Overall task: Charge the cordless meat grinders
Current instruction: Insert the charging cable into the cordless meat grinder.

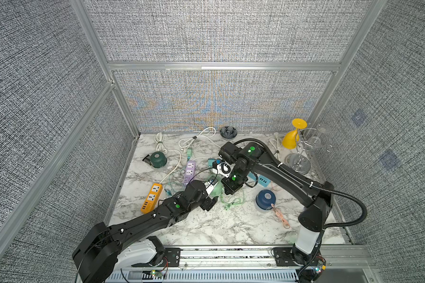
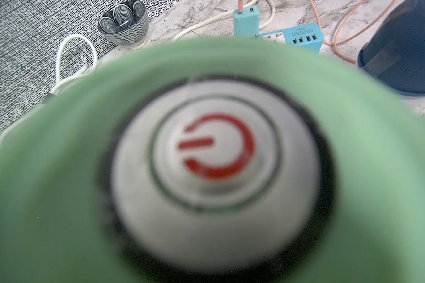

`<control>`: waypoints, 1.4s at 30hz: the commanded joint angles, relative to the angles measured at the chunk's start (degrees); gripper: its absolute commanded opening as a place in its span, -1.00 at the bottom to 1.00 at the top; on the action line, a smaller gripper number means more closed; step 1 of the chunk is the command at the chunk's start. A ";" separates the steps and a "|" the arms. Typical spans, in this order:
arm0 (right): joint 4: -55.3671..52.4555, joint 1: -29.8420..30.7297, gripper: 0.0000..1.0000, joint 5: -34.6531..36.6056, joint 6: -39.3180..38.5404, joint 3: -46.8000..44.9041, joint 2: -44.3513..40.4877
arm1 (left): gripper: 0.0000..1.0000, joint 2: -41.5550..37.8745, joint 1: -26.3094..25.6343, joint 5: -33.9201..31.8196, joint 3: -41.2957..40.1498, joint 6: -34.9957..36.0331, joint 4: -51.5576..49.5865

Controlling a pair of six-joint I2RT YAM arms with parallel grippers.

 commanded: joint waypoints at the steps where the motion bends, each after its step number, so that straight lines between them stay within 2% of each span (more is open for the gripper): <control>1: 0.32 0.12 -1.00 1.02 -0.79 0.86 0.21 | 0.42 0.52 -0.12 2.17 0.58 0.98 -0.45; 16: 1.96 0.13 -1.00 5.20 1.08 1.59 -0.29 | 0.38 1.50 -0.07 3.15 1.03 0.28 -0.73; 31: 8.77 1.25 -1.00 4.41 5.83 -1.75 -1.43 | 0.35 1.86 -0.07 3.31 1.63 -2.01 0.47; 37: 8.86 1.28 -1.00 3.95 5.13 -1.67 -0.70 | 0.35 1.36 -0.06 3.84 1.55 -1.85 0.28; 42: 6.25 1.19 -1.00 7.83 2.93 0.05 0.08 | 0.34 1.33 -0.07 4.19 1.72 -1.48 -0.85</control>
